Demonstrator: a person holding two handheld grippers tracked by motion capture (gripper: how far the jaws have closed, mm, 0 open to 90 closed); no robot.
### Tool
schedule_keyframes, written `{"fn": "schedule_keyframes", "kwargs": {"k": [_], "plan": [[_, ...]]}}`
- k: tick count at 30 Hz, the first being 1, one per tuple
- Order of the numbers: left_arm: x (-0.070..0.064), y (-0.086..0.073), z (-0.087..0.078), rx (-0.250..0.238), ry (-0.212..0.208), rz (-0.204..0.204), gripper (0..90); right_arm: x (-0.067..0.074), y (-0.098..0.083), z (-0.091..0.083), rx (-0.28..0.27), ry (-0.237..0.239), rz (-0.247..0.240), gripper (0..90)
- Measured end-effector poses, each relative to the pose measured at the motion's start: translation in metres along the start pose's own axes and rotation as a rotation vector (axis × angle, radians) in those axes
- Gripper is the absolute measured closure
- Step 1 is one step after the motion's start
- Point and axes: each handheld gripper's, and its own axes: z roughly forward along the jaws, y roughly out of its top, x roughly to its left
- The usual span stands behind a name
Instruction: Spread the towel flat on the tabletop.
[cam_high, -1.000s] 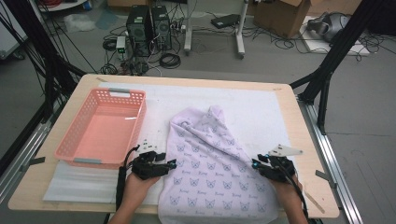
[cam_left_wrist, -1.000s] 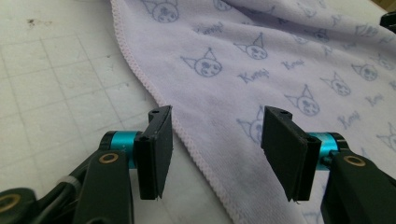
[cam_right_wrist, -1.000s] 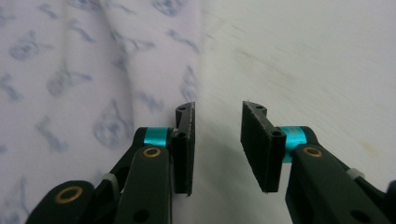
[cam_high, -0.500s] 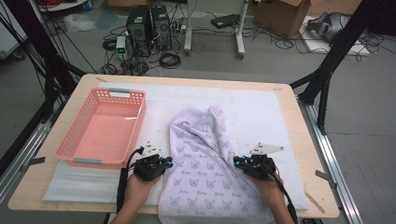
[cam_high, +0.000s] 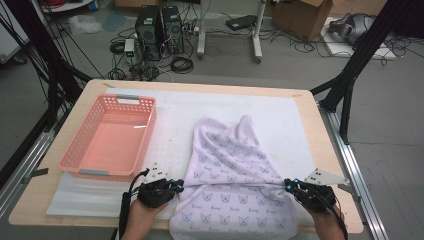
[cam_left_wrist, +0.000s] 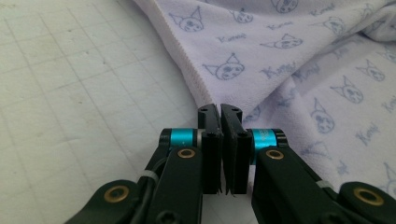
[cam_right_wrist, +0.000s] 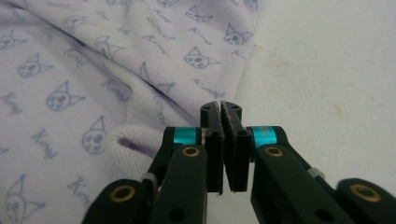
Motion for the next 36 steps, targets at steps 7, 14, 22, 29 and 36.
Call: {"fn": "schedule_keyframes", "kwargs": {"k": [7, 14, 22, 29, 36], "plan": [[0.001, 0.001, -0.001, -0.029, -0.026, 0.010, 82.2, -0.024, 0.012, 0.017, -0.090, -0.088, 0.125, 70.9], [0.000, 0.000, 0.001, -0.025, -0.040, 0.018, 80.3, -0.024, 0.031, 0.077, 0.016, -0.044, 0.124, 70.3], [0.002, 0.000, 0.002, -0.026, -0.051, 0.011, 67.7, -0.011, 0.049, 0.108, -0.001, 0.027, 0.187, 52.3], [0.002, 0.000, 0.001, -0.037, -0.050, 0.016, 63.9, -0.003, 0.054, 0.113, 0.032, 0.038, 0.161, 83.0], [0.000, 0.001, 0.002, -0.039, -0.050, 0.031, 61.3, -0.020, 0.055, 0.074, -0.078, -0.115, 0.200, 83.6]]}}
